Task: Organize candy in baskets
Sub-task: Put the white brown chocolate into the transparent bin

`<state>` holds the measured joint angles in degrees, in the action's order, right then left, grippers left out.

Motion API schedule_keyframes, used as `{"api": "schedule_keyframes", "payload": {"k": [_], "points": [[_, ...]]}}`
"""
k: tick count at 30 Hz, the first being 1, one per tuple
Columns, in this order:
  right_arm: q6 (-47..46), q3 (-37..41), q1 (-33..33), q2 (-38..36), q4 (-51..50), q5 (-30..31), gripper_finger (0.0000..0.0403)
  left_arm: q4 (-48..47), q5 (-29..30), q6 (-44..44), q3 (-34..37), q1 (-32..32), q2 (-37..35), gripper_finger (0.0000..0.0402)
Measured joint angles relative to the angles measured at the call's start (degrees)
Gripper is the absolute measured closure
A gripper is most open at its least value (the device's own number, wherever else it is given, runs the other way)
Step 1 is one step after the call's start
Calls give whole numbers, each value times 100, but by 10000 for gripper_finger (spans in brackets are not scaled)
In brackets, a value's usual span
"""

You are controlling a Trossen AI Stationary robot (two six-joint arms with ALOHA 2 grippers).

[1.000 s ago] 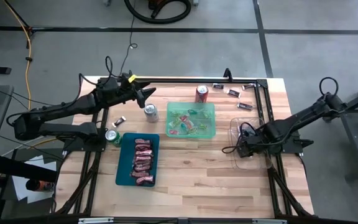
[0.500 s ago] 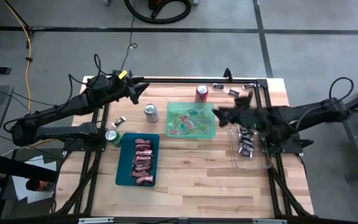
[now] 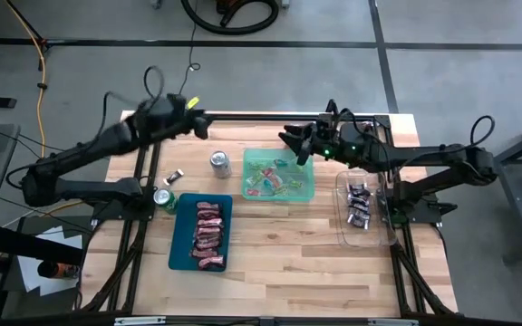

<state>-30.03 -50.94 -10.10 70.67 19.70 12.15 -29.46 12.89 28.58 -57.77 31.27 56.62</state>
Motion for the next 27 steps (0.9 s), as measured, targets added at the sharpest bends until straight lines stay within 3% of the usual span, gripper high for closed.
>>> {"api": "schedule_keyframes", "payload": {"k": [5, 10, 13, 18, 27], "points": [[44, 0, -150, -8, -52, -339, 192, -3369, 2, -498, -1272, 971, 1198, 154], [143, 0, -215, -9, -278, -649, 192, -4947, -165, -518, -1028, 1413, 1948, 154], [204, 0, -213, -9, -425, -796, 192, -4923, -240, -496, -533, 1459, 2122, 154], [243, 0, -211, -9, -772, -920, 192, -4330, -1069, -577, 281, 1380, 2248, 154], [356, 2, -225, -11, -1137, -940, 192, -3092, -982, -1014, 1562, 1043, 2258, 154]]}}
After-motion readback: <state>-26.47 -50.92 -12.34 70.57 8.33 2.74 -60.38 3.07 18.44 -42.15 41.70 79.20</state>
